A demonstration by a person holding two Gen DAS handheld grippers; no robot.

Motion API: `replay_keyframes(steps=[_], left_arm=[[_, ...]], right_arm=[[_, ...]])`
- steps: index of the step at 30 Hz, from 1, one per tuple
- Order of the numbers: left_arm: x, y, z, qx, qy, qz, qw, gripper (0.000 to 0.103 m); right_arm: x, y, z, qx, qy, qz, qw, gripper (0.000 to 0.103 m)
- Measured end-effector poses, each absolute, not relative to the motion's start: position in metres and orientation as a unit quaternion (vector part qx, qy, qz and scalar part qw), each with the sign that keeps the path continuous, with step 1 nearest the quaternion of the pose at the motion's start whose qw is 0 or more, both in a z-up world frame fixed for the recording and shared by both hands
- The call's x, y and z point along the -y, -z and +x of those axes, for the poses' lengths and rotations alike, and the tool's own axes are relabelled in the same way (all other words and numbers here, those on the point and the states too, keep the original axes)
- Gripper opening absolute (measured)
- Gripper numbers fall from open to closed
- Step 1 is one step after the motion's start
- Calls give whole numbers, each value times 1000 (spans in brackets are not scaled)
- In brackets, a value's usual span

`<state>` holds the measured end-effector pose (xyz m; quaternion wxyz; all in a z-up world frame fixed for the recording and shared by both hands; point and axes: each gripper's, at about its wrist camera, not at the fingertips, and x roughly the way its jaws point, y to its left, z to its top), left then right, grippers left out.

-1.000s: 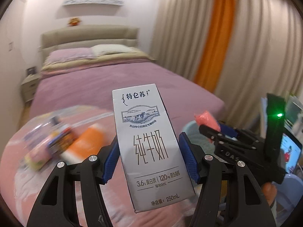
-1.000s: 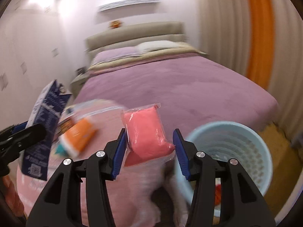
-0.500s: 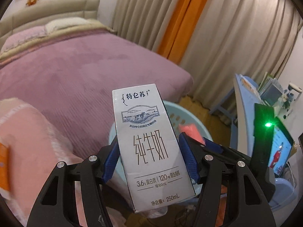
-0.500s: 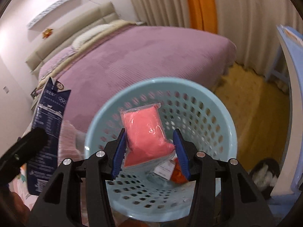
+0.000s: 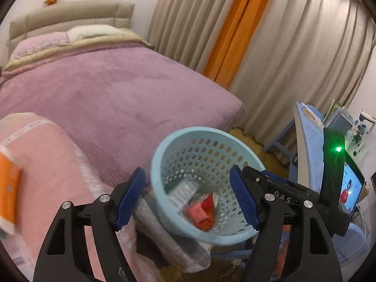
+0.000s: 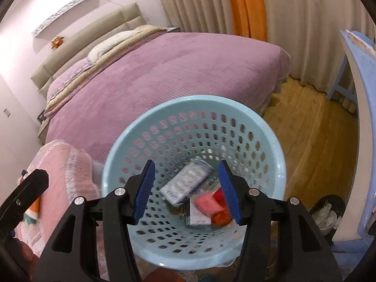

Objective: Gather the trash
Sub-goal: 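Open both tools to drop the carton and clay pack into the basket, then grasp the teal clay pack with the left tool while the right tool reaches the orange paper cup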

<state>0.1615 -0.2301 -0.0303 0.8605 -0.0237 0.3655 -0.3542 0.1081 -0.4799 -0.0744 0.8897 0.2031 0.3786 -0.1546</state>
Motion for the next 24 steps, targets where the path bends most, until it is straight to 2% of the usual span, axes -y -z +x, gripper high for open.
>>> replay_keyframes(steps=[9, 15, 24], left_arm=[[146, -3, 131, -295, 304, -29, 906, 72], [68, -10, 123, -269, 229, -51, 934, 72], [-41, 22, 133, -302, 111, -86, 943, 72]], right_arm=[[399, 32, 110, -342, 84, 139, 926, 52], [335, 24, 121, -338, 19, 103, 935, 52], [240, 29, 146, -357, -51, 53, 931, 52]])
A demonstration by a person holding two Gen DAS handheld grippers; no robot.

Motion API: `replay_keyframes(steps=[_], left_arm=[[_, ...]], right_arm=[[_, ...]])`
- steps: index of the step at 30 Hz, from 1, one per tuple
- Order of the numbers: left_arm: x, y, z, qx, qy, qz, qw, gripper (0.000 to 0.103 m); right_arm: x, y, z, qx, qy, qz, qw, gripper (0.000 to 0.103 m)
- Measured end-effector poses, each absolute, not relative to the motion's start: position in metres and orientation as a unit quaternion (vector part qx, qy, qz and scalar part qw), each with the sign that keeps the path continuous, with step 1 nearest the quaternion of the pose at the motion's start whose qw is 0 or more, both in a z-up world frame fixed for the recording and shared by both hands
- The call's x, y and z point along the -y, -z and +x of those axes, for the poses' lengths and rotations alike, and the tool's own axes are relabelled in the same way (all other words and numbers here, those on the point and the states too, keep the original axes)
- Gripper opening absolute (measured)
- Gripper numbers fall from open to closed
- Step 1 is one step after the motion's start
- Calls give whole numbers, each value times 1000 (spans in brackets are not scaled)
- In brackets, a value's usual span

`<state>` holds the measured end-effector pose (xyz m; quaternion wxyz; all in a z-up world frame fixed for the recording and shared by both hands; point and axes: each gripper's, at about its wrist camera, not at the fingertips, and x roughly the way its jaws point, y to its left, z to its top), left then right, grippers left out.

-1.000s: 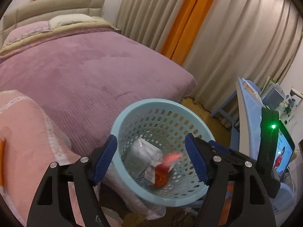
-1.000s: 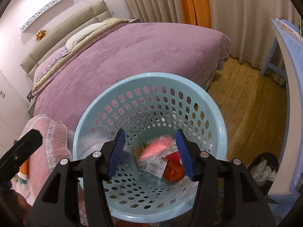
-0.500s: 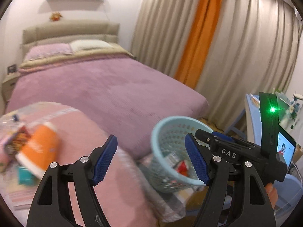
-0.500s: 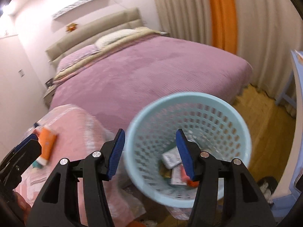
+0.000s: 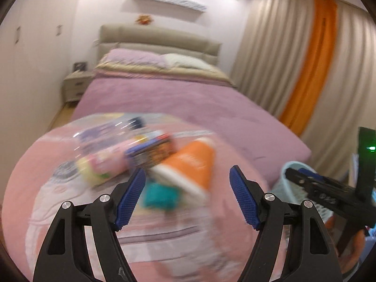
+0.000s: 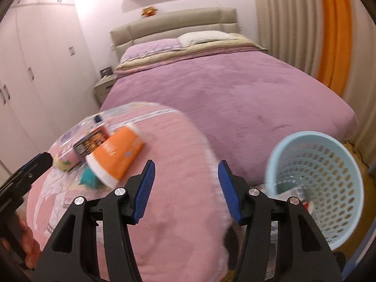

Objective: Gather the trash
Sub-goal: 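Grasp the teal clay pack with the left tool while the right tool reaches the orange paper cup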

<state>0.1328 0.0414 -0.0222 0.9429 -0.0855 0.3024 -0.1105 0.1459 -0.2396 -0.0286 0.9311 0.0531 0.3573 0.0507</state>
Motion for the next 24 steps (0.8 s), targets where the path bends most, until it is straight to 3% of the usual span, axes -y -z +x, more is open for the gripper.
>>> replay_keyframes(steps=[7, 18, 20, 23, 24], left_arm=[[-65, 62, 151, -368, 112, -65, 921, 75], [-41, 90, 176, -408, 118, -19, 905, 80], [-40, 91, 177, -405, 116, -17, 907, 77], [-38, 95, 180, -409, 128, -16, 904, 53], [-38, 96, 179, -407, 130, -18, 904, 52]], right_arm=[[190, 43, 160, -375, -85, 30, 923, 52], [156, 56, 199, -411, -118, 56, 902, 53], [151, 61, 206, -418, -119, 60, 899, 56], [144, 65, 217, -426, -121, 63, 894, 58], [143, 66, 219, -429, -122, 66, 893, 60]])
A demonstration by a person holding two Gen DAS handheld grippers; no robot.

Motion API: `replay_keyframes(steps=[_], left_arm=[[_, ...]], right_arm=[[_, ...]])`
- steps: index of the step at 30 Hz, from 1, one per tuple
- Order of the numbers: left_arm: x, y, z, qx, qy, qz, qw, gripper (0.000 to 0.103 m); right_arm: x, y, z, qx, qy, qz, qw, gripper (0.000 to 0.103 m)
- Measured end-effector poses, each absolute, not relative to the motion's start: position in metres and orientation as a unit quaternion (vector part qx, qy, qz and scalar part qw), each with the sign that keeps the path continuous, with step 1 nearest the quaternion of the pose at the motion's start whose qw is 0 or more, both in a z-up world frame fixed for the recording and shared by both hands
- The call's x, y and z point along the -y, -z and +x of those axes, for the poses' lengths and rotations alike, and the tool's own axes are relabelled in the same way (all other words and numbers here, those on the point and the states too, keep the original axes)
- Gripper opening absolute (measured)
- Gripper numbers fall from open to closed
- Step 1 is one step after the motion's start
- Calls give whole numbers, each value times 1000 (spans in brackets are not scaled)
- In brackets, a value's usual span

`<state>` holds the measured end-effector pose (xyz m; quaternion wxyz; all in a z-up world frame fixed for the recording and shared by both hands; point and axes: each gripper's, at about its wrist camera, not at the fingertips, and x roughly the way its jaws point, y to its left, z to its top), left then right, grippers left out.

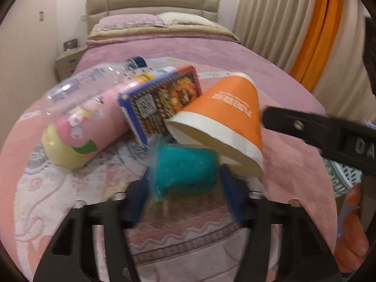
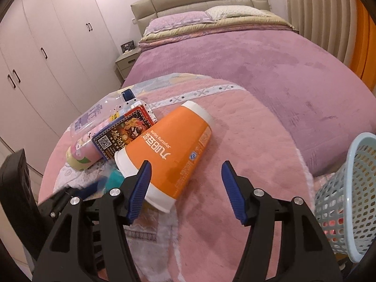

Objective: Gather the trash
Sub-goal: 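Grasp the teal clay pack with the left tool while the right tool reaches the orange paper cup, then close the right tool on the orange paper cup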

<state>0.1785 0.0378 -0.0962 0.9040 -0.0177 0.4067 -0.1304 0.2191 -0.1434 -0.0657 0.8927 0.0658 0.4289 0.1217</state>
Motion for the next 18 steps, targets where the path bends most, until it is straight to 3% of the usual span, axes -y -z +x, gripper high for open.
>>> replay_keyframes(steps=[18], left_arm=[[-87, 91, 140, -350, 111, -77, 927, 51]], right_arm=[[134, 98, 269, -496, -122, 206, 835, 75]])
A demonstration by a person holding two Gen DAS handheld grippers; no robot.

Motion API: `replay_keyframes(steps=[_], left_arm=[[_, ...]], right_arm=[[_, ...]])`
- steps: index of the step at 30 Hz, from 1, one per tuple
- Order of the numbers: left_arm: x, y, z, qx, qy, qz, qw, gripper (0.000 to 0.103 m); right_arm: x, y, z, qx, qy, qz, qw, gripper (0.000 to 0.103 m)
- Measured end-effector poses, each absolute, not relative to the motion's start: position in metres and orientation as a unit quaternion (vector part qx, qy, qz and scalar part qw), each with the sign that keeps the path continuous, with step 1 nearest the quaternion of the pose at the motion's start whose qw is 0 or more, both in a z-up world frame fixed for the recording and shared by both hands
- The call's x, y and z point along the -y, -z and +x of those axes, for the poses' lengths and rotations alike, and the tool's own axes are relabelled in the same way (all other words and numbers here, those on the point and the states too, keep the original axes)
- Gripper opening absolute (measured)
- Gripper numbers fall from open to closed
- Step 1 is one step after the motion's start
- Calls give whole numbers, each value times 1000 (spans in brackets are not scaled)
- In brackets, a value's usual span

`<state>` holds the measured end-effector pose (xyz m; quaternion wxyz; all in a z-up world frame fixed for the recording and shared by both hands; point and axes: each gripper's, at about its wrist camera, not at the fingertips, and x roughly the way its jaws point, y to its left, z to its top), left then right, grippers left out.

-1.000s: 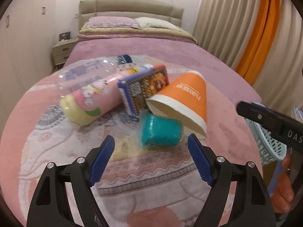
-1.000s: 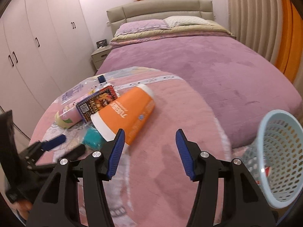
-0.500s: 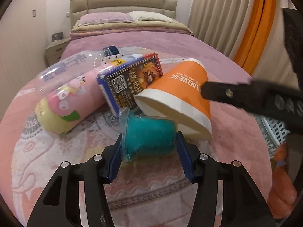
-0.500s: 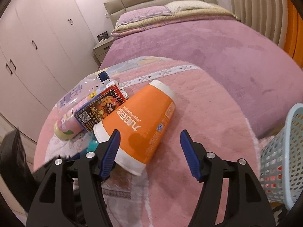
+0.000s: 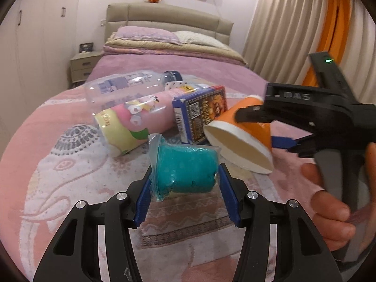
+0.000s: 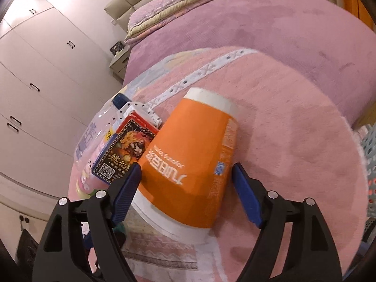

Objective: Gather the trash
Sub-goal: 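Close the right tool on the orange paper cup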

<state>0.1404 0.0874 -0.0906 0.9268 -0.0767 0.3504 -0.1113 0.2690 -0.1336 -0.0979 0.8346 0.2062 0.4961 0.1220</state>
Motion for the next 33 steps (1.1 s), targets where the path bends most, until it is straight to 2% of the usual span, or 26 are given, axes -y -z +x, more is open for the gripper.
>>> replay_keyframes(steps=[9, 19, 33], left_arm=[[-88, 90, 136, -340, 124, -78, 929, 51], [-95, 91, 136, -335, 139, -91, 928, 51], [-104, 91, 134, -326, 137, -101, 930, 51]], right_arm=[[120, 97, 275, -495, -105, 192, 841, 74], [127, 85, 260, -493, -113, 183, 843, 49], [69, 41, 240, -473, -50, -79, 876, 46]])
